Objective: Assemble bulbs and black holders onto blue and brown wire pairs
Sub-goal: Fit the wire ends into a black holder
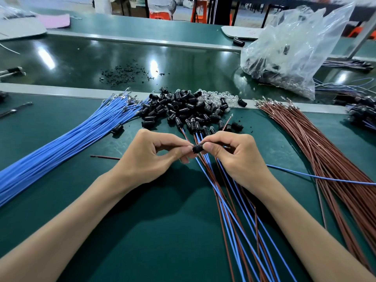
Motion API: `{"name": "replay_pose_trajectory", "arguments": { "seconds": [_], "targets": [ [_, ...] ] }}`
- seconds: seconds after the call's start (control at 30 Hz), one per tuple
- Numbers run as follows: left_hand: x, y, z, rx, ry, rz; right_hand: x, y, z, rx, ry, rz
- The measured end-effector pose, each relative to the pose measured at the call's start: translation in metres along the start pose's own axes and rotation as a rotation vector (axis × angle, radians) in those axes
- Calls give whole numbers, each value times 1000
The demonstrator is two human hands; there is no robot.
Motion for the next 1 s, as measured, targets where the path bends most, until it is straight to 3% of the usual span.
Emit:
{"name": "replay_pose_trajectory", "arguments": {
  "seconds": [0.43,0.77,1.0],
  "targets": [
    [-13,-7,5,9,338,299,0,-1,-1,-28,-27,4],
    [-15,-11,10,85,516,398,-3,-1,1,-29,-33,-3],
    [-17,-13,11,14,583,404,-4,-2,4,-7,-44,-8]
  ]
}}
Point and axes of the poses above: each hand's wrist, its own y-axis towards the middle knuckle, its own z-axis out of the palm, x = y × z, the point moved 6 cm from there along y, towards the middle knuckle, and after that the axes turned 4 degrees about -z, right-handed, at the moved point
